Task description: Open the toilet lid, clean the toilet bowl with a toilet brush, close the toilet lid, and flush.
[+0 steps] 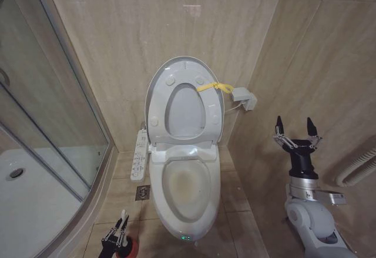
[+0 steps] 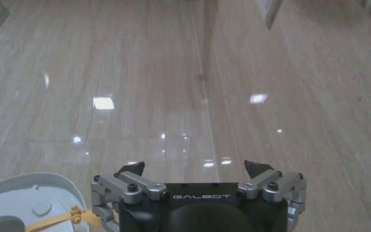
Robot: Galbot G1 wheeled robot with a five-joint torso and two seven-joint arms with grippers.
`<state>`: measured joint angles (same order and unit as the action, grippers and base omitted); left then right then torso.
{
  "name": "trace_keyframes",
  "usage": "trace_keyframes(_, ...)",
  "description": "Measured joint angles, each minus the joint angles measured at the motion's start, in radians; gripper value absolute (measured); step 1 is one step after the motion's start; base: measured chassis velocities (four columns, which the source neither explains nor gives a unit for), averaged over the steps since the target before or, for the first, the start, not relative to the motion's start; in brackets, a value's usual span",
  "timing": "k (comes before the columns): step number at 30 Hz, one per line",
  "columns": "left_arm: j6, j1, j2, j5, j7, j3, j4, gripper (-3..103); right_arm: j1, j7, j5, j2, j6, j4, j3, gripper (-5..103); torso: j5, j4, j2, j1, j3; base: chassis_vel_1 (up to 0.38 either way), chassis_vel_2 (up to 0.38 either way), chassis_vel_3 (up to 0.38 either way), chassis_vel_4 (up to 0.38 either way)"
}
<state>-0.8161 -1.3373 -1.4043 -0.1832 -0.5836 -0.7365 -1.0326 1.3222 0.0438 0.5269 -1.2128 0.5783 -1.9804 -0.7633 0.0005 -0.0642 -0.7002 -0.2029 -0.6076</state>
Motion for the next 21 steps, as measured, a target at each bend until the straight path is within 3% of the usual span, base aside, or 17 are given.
trace_keyframes(4,0.000,-0.002,-0.005,0.004,0.004,0.002,0.004,17,0.002,0.000,0.000,0.005,0.001,0.000,-0.005,100,0.0000,-0.0001,0.000,0.000,0.000,0.000,0.000,0.000,0.000)
trace_keyframes(5,0.000,-0.006,-0.006,0.004,0.006,0.002,0.002,26,0.002,0.000,0.000,0.006,0.002,0.000,-0.006,100,0.0000,-0.0001,0.000,0.000,0.000,0.000,0.000,0.000,0.000)
trace_keyframes(12,0.001,-0.059,-0.006,0.004,0.053,0.009,-0.073,26,0.004,0.001,0.000,0.005,0.003,0.000,-0.005,100,0.0000,-0.0001,0.000,0.000,0.000,0.000,0.000,0.000,0.000)
trace_keyframes(13,0.001,-0.076,-0.006,0.004,0.062,0.009,-0.103,53,0.005,0.001,0.000,0.005,0.003,-0.001,-0.005,100,0.0000,0.0000,0.000,0.000,0.000,0.000,0.000,0.000,0.000)
trace_keyframes(19,-0.001,-0.197,-0.005,0.001,0.061,-0.005,-0.286,53,0.015,0.002,0.001,0.008,0.004,-0.009,-0.013,100,0.0001,-0.0001,0.000,0.000,0.000,0.000,0.000,0.000,0.000)
trace_keyframes(20,-0.001,-0.224,-0.005,-0.002,0.058,-0.009,-0.318,80,0.017,0.002,0.002,0.009,0.004,-0.012,-0.015,100,0.0000,0.0000,0.000,0.000,0.000,0.000,0.000,0.000,0.000)
trace_keyframes(21,-0.001,-0.255,-0.005,-0.011,0.058,-0.013,-0.360,80,0.019,0.001,0.003,0.009,0.005,-0.013,-0.017,100,0.0000,0.0003,0.000,0.000,0.000,0.000,0.000,0.000,0.000)
